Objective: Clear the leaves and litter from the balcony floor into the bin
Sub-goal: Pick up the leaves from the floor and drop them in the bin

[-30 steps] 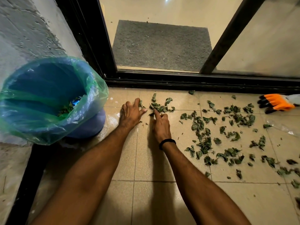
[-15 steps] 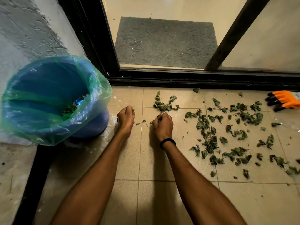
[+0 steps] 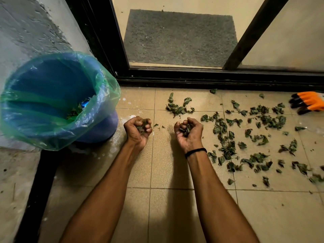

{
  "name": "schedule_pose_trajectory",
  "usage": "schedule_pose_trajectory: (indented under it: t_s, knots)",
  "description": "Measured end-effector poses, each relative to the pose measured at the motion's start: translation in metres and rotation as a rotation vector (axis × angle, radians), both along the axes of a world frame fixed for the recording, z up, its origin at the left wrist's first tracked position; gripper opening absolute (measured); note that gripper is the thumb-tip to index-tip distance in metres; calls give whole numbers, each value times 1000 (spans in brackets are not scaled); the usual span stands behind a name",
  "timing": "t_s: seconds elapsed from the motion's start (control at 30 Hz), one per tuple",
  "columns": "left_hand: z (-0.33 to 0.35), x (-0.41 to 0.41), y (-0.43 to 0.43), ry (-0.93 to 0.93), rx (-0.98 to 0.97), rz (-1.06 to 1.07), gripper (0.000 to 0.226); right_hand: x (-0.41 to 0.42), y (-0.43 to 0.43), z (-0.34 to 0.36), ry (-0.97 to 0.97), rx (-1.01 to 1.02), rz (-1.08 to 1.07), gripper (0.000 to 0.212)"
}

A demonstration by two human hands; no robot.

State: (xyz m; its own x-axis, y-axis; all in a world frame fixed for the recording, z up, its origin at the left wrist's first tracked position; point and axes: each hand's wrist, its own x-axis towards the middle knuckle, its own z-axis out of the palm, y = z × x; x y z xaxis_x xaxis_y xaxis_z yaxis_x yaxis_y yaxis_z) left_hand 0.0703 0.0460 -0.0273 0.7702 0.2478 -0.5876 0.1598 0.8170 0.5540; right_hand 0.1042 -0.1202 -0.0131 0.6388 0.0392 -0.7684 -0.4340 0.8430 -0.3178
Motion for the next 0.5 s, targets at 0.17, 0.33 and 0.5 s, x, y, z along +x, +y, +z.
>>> schedule_pose_trajectory:
  t_s: [0.17, 0.33, 0.5]
  knots:
    - [2, 0, 9, 118, 60, -21, 20, 1, 12, -11, -21, -212, 258, 11]
    - [-21, -12, 10, 311, 1135, -299, 26, -3, 27, -24, -350, -1175, 757, 20]
    - [-34, -29, 6, 143, 1669, -533, 37, -20, 36, -44, -614, -1573, 891, 19]
